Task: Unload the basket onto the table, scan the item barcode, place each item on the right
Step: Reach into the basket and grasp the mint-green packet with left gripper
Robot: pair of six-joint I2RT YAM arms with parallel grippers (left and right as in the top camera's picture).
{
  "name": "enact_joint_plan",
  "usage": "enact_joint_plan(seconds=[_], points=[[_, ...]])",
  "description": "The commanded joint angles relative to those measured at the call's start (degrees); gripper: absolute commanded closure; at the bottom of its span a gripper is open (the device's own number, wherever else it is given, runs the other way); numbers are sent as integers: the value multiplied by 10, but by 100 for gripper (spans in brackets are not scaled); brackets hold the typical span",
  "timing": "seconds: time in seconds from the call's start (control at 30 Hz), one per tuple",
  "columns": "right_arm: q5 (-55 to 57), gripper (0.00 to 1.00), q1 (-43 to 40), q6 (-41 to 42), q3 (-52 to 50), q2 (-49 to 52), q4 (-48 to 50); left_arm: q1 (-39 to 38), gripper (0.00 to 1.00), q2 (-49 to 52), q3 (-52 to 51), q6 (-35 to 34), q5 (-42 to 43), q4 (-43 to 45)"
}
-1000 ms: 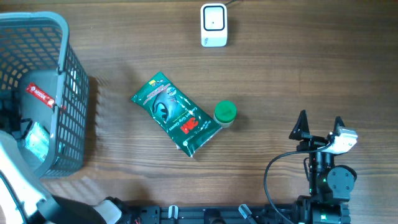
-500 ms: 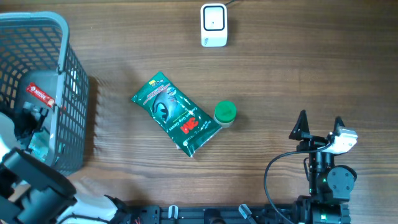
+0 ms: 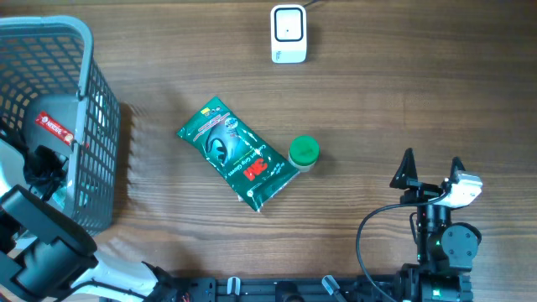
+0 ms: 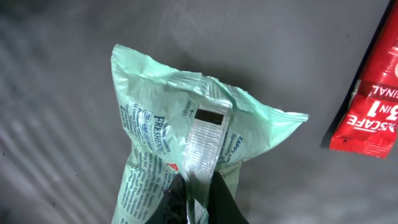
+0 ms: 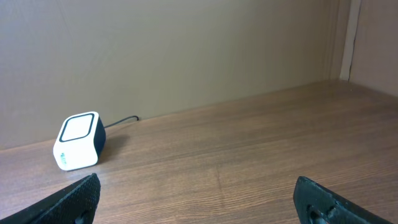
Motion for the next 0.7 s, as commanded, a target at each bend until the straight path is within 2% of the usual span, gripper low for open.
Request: enact_joint_plan(seconds=[0.0,0.13,0.27,0.3,0.33,0.37,0.4,0.5,0.67], points=[[-8,0,0,-7,-1,-4,2,-4,96,-6,21,2,-3,-18],[-8,0,0,-7,-1,-4,2,-4,96,-49,135,2,-3,-80],[-8,0,0,-7,-1,-4,2,-4,96,-104,207,0,4,-103],[-8,0,0,-7,-1,-4,2,-4,85,-117,207,0,8,-101],[-8,0,0,-7,-1,-4,2,-4,53,-123,207,1,8,-101],[-8,0,0,-7,-1,-4,2,-4,30,-122,207,1,8,-108],[-8,0,0,-7,-1,-4,2,-5,15,-117,204,3,8,-116],[-8,0,0,-7,-1,-4,2,-5,5,-88,179,22,7,-125],[-8,0,0,-7,-1,-4,2,-9,5,-1,141,35,8,-129]])
